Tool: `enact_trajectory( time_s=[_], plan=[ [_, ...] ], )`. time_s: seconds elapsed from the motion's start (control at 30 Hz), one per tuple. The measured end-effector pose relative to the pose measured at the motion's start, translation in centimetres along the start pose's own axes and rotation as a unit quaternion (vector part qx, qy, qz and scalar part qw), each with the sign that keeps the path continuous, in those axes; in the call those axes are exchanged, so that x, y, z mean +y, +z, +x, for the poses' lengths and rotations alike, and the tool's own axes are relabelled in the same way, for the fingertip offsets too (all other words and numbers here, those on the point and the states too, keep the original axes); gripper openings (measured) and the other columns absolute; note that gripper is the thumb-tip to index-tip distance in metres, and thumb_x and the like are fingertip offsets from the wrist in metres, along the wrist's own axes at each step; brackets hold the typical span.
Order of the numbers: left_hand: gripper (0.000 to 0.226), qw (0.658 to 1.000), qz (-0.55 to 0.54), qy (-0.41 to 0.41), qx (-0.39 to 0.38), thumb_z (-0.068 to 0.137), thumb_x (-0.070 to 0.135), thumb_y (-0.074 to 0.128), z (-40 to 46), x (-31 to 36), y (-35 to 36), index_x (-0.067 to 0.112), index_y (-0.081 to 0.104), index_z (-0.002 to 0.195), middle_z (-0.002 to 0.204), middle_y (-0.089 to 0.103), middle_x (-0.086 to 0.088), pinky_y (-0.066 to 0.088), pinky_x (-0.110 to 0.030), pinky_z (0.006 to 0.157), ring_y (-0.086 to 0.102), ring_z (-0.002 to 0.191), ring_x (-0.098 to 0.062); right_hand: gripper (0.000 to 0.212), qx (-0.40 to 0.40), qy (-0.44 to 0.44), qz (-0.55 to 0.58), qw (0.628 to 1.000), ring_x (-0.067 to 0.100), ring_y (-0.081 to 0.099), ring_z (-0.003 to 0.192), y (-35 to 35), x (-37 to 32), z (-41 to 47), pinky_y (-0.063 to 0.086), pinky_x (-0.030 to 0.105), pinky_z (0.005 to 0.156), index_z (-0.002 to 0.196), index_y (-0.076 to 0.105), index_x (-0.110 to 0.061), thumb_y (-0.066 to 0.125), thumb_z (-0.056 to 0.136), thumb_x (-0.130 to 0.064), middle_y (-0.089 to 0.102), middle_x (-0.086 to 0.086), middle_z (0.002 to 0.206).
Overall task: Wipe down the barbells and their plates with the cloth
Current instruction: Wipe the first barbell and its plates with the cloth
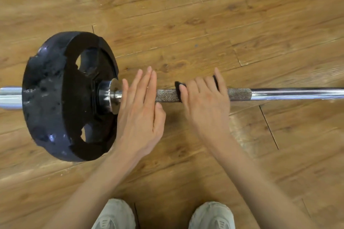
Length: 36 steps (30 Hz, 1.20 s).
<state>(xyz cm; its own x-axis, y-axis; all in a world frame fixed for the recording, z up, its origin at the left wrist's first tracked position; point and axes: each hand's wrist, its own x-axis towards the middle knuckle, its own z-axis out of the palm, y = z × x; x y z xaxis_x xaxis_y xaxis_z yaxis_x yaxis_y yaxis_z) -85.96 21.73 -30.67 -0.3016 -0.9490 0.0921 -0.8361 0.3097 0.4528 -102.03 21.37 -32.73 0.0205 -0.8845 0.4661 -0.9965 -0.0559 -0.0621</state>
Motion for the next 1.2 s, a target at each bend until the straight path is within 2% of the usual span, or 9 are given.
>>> enact_trajectory(
  time_s=[0.17, 0.33, 0.43, 0.5, 0.67, 0.87, 0.97, 1.13, 1.2],
  plan=[
    [0.062, 1.000, 0.008, 0.002, -0.001, 0.099, 0.026, 0.025, -0.4, 0.5, 0.1, 0.001, 0.027, 0.156, 0.164, 0.026, -0.010, -0.008, -0.034, 0.126, 0.014, 0.155, -0.022, 0.042, 0.025, 0.067, -0.040, 0.997, 0.033, 0.057, 0.076, -0.9, 2.6, -0.8, 0.034, 0.048, 0.113, 0.077, 0.065, -0.009, 0.040, 0.107, -0.023, 0.063, 0.009, 0.071],
    [0.062, 1.000, 0.021, -0.002, -0.003, 0.099, 0.025, 0.025, -1.0, 0.8, 0.2, 0.001, 0.027, 0.156, 0.164, 0.026, -0.011, -0.007, -0.035, 0.126, 0.014, 0.155, -0.022, 0.041, 0.033, -0.009, -0.007, 0.999, 0.031, 0.059, 0.070, -0.1, 1.4, -0.8, 0.040, 0.045, 0.107, 0.072, 0.065, -0.009, 0.044, 0.104, -0.023, 0.062, 0.009, 0.066],
    [0.062, 1.000, 0.020, 0.005, -0.010, 0.100, 0.026, 0.025, -1.2, 0.6, 0.0, 0.002, 0.026, 0.157, 0.165, 0.025, -0.009, -0.008, -0.033, 0.126, 0.012, 0.155, -0.021, 0.044, 0.033, 0.033, -0.027, 0.999, 0.032, 0.056, 0.071, -1.0, 5.1, -1.9, 0.038, 0.047, 0.110, 0.074, 0.066, -0.010, 0.040, 0.107, -0.024, 0.062, 0.008, 0.067],
    [0.062, 1.000, 0.018, 0.000, -0.011, 0.100, 0.027, 0.025, -1.5, 0.9, 0.0, 0.002, 0.027, 0.157, 0.164, 0.027, -0.010, -0.009, -0.033, 0.125, 0.013, 0.155, -0.021, 0.043, 0.028, 0.070, -0.038, 0.996, 0.032, 0.057, 0.072, -1.0, 3.3, -1.9, 0.038, 0.046, 0.110, 0.074, 0.067, -0.009, 0.040, 0.106, -0.022, 0.064, 0.009, 0.068],
    [0.061, 1.000, 0.021, -0.003, -0.013, 0.099, 0.026, 0.026, -2.2, 1.0, 0.0, 0.003, 0.029, 0.156, 0.163, 0.029, -0.009, -0.008, -0.032, 0.125, 0.016, 0.154, -0.020, 0.048, 0.040, 0.008, 0.019, 0.999, 0.029, 0.058, 0.070, -0.5, 2.0, -2.1, 0.044, 0.044, 0.107, 0.072, 0.065, -0.010, 0.038, 0.108, -0.027, 0.062, 0.007, 0.066],
    [0.061, 1.000, 0.016, -0.003, -0.023, 0.099, 0.026, 0.026, -3.2, 1.1, -0.2, 0.002, 0.032, 0.155, 0.162, 0.033, -0.009, -0.007, -0.032, 0.126, 0.019, 0.153, -0.021, 0.046, -0.005, 0.082, 0.001, 0.997, 0.033, 0.059, 0.081, -1.8, 2.7, -3.8, 0.037, 0.046, 0.110, 0.079, 0.066, -0.010, 0.035, 0.108, -0.029, 0.066, 0.008, 0.076],
    [0.061, 0.999, 0.015, -0.009, -0.030, 0.099, 0.027, 0.025, -3.7, 1.4, -0.2, 0.003, 0.031, 0.155, 0.162, 0.032, -0.008, -0.008, -0.032, 0.126, 0.018, 0.154, -0.020, 0.043, -0.005, 0.045, 0.025, 0.999, 0.031, 0.058, 0.083, -2.2, 2.4, -3.8, 0.037, 0.045, 0.110, 0.081, 0.067, -0.010, 0.038, 0.107, -0.029, 0.066, 0.007, 0.077],
    [0.062, 0.999, 0.013, -0.001, -0.035, 0.101, 0.031, 0.022, -3.9, 1.7, -0.7, 0.005, 0.028, 0.157, 0.164, 0.028, -0.006, -0.009, -0.034, 0.126, 0.010, 0.155, -0.017, 0.040, -0.011, 0.062, -0.019, 0.998, 0.037, 0.056, 0.119, -4.1, 7.2, -5.2, 0.012, 0.051, 0.125, 0.097, 0.074, -0.015, 0.046, 0.106, -0.042, 0.070, 0.007, 0.112],
    [0.062, 0.999, 0.011, 0.010, -0.035, 0.101, 0.030, 0.023, -3.6, 2.2, -0.5, 0.003, 0.029, 0.156, 0.163, 0.028, -0.008, -0.008, -0.033, 0.126, 0.010, 0.155, -0.018, 0.052, -0.024, 0.107, 0.021, 0.994, 0.039, 0.058, 0.100, -4.2, 8.4, -5.5, 0.029, 0.056, 0.117, 0.095, 0.071, -0.011, 0.035, 0.108, -0.046, 0.069, 0.011, 0.099]
  ],
)
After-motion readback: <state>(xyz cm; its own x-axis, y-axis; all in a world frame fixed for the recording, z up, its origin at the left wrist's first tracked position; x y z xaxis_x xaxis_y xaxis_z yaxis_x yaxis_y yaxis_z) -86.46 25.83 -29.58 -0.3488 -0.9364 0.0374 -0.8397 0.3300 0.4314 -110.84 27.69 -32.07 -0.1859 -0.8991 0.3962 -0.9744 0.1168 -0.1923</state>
